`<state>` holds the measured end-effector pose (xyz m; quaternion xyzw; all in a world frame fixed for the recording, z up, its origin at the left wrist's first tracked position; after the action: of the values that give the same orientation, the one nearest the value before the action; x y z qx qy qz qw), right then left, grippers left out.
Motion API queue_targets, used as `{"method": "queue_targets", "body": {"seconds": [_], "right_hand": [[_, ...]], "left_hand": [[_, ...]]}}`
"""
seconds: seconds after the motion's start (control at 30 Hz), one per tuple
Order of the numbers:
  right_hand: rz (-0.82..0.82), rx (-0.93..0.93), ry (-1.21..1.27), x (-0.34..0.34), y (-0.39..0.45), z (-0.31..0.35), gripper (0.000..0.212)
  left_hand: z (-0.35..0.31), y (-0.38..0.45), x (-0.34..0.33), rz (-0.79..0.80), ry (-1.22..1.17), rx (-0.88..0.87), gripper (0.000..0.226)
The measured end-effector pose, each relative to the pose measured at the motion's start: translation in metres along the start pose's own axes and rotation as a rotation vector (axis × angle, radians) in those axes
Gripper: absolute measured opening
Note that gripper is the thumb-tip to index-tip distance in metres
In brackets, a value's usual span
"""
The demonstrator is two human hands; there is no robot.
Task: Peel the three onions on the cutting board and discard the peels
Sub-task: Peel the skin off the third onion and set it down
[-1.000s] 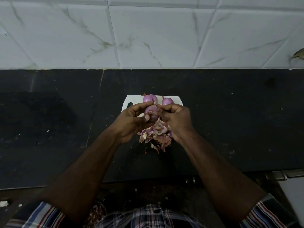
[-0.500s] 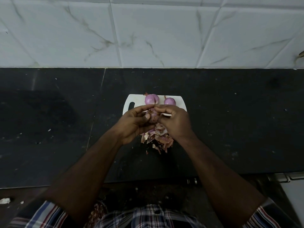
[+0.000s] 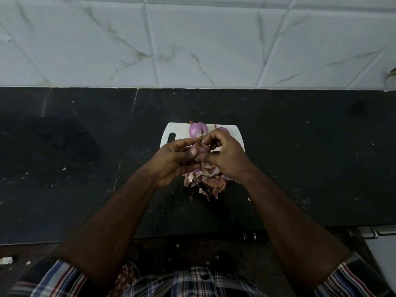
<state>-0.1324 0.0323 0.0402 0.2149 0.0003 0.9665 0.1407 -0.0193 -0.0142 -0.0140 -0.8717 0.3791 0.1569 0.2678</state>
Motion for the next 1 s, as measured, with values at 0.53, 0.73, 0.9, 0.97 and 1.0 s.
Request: {"method": "queue_targets", "body": {"seconds": [0.53,0.73,0.9,0.97,1.0], "right_hand": [[0.000,0.051,-0.029,0.002,0.003,0.005,0.036],[-0.048,0.061,-0.046,0.005,0.004,0.006,0.039],[-0.110,0.047,0.039,0.012,0.003,0.000,0.029],[-0.118,0.033,0.057,0.012,0.001,-0.004,0.025],[-0.114,0.021,0.066,0.011,0.001,-0.005,0.024]], "left_hand": [[0.000,0.004,0.002,-0.009,0.008,-0.001,0.042],[-0.004,0.005,0.005,-0.037,0.017,-0.017,0.040],[-0.003,0.003,0.002,-0.007,-0.077,0.004,0.054],[-0.002,0.002,0.001,0.030,-0.127,0.030,0.053],[-0.001,0.001,0.000,0.044,-0.128,0.040,0.053]]}}
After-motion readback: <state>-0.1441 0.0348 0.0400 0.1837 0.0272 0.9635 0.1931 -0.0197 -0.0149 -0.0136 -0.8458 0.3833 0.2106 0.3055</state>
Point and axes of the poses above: each hand's wrist, its own y-axis towards the middle knuckle, its own x-axis out of the back of the hand, z = x × y, the point moved 10 cm from there along y, towards the middle knuckle, and after that the axes turned 1 degree about -z, right-handed, at the moved point
